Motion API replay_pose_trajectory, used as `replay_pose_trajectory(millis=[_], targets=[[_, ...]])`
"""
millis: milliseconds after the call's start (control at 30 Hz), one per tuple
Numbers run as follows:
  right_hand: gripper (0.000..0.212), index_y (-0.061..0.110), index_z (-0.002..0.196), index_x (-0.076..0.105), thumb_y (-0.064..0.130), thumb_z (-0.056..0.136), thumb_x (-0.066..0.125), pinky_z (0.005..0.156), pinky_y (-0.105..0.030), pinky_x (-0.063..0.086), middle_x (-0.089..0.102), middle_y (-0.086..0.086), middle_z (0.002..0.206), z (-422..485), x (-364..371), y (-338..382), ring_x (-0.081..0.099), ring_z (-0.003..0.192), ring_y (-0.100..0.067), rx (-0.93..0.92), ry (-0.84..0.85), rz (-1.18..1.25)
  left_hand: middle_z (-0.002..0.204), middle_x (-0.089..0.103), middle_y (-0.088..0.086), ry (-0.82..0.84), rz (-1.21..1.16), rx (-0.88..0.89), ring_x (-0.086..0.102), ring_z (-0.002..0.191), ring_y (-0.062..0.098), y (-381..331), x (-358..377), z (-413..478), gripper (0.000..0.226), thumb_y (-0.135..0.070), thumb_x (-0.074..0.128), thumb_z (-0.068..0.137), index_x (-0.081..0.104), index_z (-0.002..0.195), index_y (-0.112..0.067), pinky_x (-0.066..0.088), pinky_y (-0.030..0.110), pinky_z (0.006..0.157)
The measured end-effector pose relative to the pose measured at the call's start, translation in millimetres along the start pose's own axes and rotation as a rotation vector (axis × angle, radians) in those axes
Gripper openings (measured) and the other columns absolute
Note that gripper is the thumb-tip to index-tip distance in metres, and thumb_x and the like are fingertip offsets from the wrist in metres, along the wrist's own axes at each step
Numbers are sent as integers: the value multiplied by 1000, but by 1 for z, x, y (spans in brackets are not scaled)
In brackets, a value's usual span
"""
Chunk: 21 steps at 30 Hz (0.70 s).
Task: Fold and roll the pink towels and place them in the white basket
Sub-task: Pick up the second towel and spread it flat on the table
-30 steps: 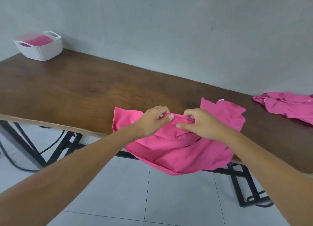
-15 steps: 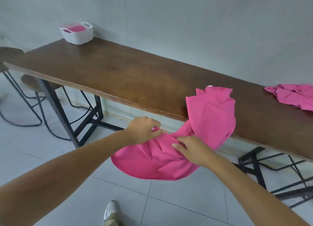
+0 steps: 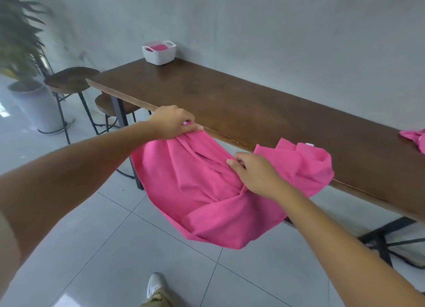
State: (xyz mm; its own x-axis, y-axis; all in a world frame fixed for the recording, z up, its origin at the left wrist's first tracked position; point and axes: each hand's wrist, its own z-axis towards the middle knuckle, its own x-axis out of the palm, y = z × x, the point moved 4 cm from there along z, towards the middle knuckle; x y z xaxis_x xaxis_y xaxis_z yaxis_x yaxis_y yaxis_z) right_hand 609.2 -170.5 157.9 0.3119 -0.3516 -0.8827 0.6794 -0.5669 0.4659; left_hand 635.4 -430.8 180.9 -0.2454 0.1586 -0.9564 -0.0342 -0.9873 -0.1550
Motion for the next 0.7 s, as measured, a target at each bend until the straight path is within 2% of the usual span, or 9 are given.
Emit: replay_pose_trajectory(millis=[133,200,233,300,400,467,567,633,700], targets=[[40,16,69,40,31,103,55,60,-37,31,40,5,59,6,-12,16,35,56,-14,28,114,6,67,56,-6,-51,66,11,54,68,23,8,-35,9,60,-71,42,93,50,68,-18,39,35,60],[38,20,68,42,28,100,58,65,-35,42,55,3,66,9,-24,20,53,64,-17,32,174,-27,65,55,-6,-78,108,18,53,66,23,6,-52,15,58,-70,44,94,49,67,-19,37,34,60],[34,23,69,44,27,99,60,74,-37,49,64,1,76,11,-32,23,63,78,-22,30,165,-51,64,55,-5,-94,124,10,53,66,23,6,-60,18,56,-67,46,95,50,67,-19,38,34,60],[25,28,76,49,28,98,61,78,-38,49,69,0,90,12,-51,27,66,94,-28,29,94,-190,62,53,-5,-157,133,13,52,63,22,1,-77,24,54,-64,47,96,50,68,-18,40,35,60],[19,22,86,53,34,99,61,73,-34,37,64,1,86,13,-78,28,61,87,-25,9,-171,-453,61,52,-3,-291,112,38,55,63,24,-13,-104,31,53,-61,46,98,53,72,-15,41,35,59],[21,19,87,57,37,98,62,69,-36,44,64,1,80,12,-86,13,61,79,-27,56,-310,-338,63,55,1,-389,102,94,56,65,27,-26,-120,34,54,-63,44,99,55,74,-16,46,39,60],[22,19,83,61,36,95,67,63,-36,49,65,1,73,9,-81,-19,62,69,-21,137,-391,50,62,51,2,-433,108,205,53,62,27,-49,-132,36,52,-63,44,99,47,70,-20,48,44,56],[27,17,77,59,36,96,66,59,-35,43,61,2,66,2,-73,-32,55,60,-13,133,-441,205,57,46,-2,-438,107,256,50,59,25,-63,-134,37,49,-60,46,100,42,69,-23,47,44,56],[32,15,74,54,34,99,61,55,-28,33,50,5,61,-7,-67,-38,42,54,-8,119,-501,311,55,41,-6,-433,136,281,48,56,24,-69,-133,38,47,-61,45,100,40,69,-26,49,44,58]])
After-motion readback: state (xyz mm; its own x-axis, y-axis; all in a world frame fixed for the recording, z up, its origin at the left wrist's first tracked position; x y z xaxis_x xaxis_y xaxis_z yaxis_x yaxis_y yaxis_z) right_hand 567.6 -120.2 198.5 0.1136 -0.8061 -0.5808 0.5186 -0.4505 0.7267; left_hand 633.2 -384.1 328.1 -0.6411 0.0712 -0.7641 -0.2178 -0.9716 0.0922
